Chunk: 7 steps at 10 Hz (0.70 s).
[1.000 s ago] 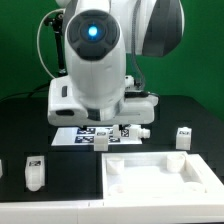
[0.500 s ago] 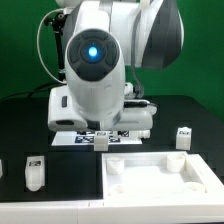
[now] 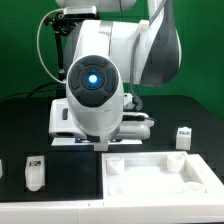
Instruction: Assemble one leg
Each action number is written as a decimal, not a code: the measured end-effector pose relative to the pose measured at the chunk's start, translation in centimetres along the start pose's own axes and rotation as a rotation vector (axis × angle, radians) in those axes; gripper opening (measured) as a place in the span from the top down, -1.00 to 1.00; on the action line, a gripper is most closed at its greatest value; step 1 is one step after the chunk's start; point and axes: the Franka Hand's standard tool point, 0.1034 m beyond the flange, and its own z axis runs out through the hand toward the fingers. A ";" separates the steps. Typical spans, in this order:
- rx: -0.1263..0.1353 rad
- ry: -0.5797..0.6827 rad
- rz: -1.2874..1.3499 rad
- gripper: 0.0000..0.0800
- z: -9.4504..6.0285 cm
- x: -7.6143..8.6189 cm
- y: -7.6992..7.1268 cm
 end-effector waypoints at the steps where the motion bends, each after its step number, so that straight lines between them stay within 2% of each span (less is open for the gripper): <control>1: 0.000 0.000 0.000 -0.28 0.0 0.0 0.0; 2: 0.000 0.000 0.000 0.06 0.0 0.0 0.0; 3: 0.000 0.000 0.000 0.29 0.0 0.0 0.0; 5: -0.006 0.000 -0.008 0.29 -0.2 -0.1 -0.2; 6: -0.031 0.030 -0.063 0.29 -2.2 -0.9 -2.1; 7: -0.022 0.028 -0.074 0.29 -4.4 -2.5 -3.9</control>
Offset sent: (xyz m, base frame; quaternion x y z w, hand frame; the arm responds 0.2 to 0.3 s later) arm 0.0000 0.0000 0.0000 0.0000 0.0000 0.0000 1.0000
